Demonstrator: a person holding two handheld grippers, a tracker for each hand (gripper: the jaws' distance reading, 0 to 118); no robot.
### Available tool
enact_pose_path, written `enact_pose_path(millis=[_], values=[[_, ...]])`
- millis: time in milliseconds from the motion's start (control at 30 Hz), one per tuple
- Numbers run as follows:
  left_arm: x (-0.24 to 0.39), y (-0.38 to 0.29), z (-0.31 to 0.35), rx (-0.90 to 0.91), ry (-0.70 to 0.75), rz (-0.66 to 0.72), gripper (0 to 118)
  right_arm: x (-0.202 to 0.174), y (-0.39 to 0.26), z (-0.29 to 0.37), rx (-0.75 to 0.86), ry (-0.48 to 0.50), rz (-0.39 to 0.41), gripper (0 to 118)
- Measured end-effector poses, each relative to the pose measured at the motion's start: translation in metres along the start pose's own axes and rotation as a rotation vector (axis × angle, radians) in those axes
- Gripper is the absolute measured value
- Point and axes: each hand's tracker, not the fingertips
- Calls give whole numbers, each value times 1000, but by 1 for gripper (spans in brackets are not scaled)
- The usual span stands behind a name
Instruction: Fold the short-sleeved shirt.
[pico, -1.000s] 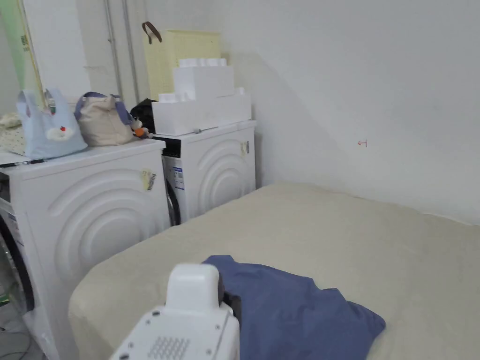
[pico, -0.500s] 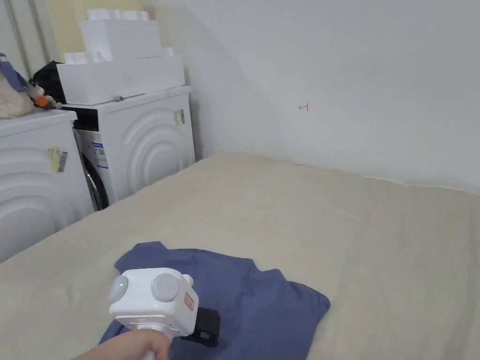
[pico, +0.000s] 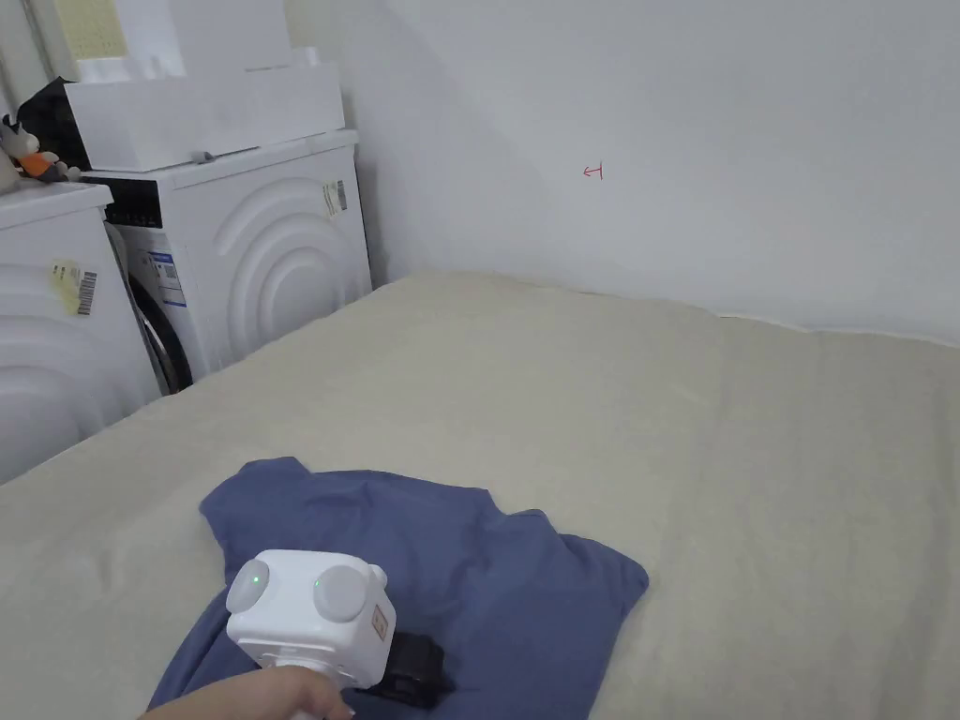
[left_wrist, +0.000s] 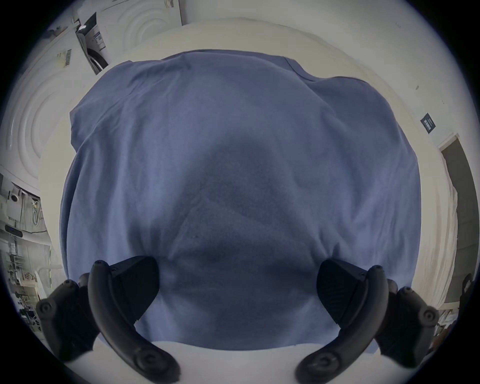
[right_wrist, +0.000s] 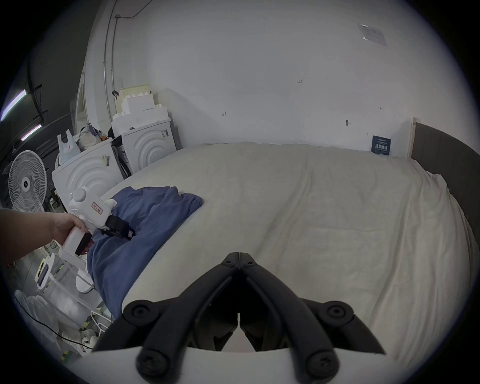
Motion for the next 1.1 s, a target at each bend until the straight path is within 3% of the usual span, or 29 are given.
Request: enact_pose_path(millis=[200,300,400,433,467,667,833,1100], values=[[7,1,16,-20,26,2,118,7,-4,7,-7,0,-20,0],[24,-12,39,9,27,18,106,14,-6,11,-9,-12,-17,0],[31,-18,55,46,39,-25,68,21,-8,14,-10,-24,-33,0],[16,-5,41,54,32,-32,29,24,-9,15,-11,-27,-44,0],[16,-4,42,61,16,-39,5,26,-9,16,-13,-32,-55,0],[4,-5,54,95,3,-49,4,33,-9,26,-15,-44,-82,0],[-13,-16,120,265,-129,121,4,36,2,44,28,-50,-82,0],[2,-24,242,467,-219,49,4,48,19,77,113,-54,-107,0]])
